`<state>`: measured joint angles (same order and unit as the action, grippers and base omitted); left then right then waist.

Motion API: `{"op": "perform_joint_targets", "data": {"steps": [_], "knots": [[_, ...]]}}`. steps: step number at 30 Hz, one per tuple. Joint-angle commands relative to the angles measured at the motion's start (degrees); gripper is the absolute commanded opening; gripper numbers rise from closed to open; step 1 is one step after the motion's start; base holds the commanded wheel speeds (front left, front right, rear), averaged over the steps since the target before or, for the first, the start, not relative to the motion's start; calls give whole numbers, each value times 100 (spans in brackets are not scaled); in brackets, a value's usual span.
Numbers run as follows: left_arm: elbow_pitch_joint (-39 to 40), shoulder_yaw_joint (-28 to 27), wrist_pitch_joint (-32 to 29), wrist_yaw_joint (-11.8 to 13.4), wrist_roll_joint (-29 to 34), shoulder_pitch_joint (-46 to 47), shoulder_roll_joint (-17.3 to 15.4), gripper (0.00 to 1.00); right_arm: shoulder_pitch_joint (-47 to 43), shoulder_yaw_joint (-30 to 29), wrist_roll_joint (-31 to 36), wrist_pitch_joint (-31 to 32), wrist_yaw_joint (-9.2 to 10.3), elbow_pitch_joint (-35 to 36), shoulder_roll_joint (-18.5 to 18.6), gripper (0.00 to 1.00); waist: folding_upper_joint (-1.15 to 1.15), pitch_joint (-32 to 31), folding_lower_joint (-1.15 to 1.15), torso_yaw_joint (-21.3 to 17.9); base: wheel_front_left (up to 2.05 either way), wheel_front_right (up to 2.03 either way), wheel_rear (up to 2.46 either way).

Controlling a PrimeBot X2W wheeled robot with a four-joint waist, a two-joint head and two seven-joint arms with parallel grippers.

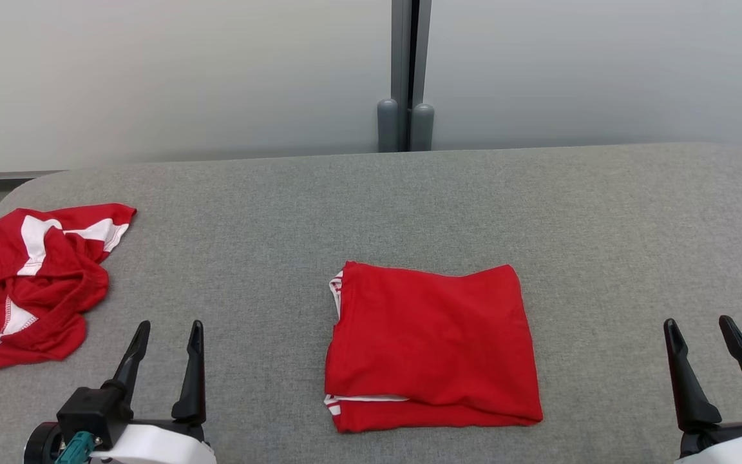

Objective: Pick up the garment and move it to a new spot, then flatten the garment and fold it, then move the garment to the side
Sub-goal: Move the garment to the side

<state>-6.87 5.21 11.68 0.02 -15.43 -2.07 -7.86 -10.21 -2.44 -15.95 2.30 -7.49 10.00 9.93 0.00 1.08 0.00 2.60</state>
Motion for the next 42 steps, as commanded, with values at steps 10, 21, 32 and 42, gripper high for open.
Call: {"op": "perform_joint_targets", "data": {"steps": [10, 21, 32, 42], "knots": [[18, 76, 64, 27, -35, 218, 9, 100, 18, -107, 28, 25, 0, 6, -56, 100, 0, 136, 0, 165, 0, 0, 0], [76, 301, 243, -71, -27, 837, 195, 100, 564, 251, -190, 97, -1, -955, 30, 100, 0, 889, 0, 936, 0, 0, 0], [-92, 451, 355, -113, -25, 1261, 395, 100, 1200, 830, -647, 213, 1, -2828, 155, 0, 0, 1308, 0, 1432, 0, 0, 0], [140, 312, 355, -134, 207, 1223, 358, 100, 1410, 840, -443, -106, 14, -2611, 546, 0, 0, 1390, 0, 819, 0, 0, 0]]}}
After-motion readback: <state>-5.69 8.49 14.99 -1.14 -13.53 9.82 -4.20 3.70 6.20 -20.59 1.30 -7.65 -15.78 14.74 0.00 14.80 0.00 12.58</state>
